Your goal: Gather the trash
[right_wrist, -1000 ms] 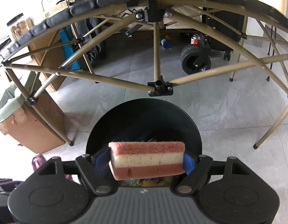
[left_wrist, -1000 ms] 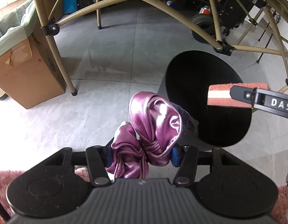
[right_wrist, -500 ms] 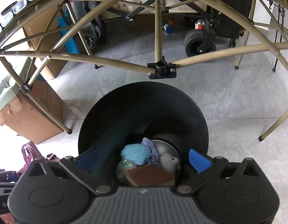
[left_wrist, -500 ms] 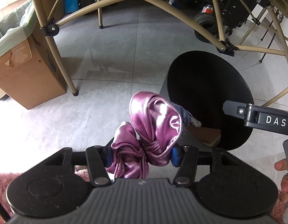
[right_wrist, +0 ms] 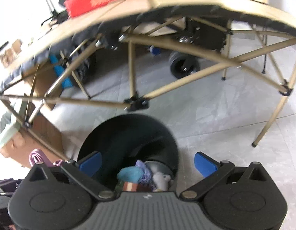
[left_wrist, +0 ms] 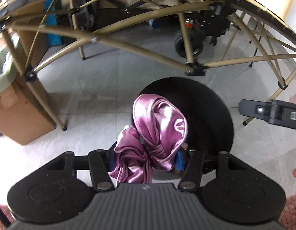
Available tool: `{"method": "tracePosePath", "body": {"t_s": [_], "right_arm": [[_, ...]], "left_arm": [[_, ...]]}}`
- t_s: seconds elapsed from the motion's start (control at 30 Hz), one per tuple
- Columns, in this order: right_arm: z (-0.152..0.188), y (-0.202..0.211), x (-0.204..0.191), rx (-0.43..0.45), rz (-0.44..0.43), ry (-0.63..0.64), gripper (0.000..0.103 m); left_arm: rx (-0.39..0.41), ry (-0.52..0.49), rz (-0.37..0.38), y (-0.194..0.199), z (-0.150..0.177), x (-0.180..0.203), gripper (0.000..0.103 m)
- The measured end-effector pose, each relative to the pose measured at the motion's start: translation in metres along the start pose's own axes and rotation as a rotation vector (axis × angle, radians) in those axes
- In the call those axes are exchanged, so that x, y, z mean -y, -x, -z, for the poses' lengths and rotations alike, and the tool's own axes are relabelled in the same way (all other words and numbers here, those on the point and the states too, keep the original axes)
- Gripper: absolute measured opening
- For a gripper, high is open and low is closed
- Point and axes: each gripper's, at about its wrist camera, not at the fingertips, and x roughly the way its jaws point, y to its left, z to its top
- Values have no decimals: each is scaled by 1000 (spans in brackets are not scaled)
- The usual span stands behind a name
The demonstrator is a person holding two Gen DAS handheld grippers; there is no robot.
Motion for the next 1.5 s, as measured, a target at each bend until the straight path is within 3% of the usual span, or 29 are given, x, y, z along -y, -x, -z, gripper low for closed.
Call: {"method": "tracePosePath", "body": {"t_s": [0.3,0.67,0.8,0.87,0.9,0.93,1.3,1.5], "right_arm": [[-15,43,50,85,63,-95,103],[-9,34,64,60,94,-122,103],[-8,33,63,58,106,-122,103],[-8,32,63,58,108,-121,103],[-8,32,62,59,107,-120,103],[-8,32,62,60,106,-118,103],[-8,32,56,63,92,-94,103],[-10,53,45,121,50,-69,103]], "left_arm": [[-23,-40,48,-26,-25,41,55],[-49,-36,41,-57,-39,66,60],[-42,-40,22,-59,-40,71,78],[-30,-46,20,-58,-40,72,91],[-25,-51,15,-57,-40,72,102],[-17,-53,11,-56,-39,73,103],[3,-42,22,-46,-39,65,103],[119,-44,33,2,-34,56,103]]}}
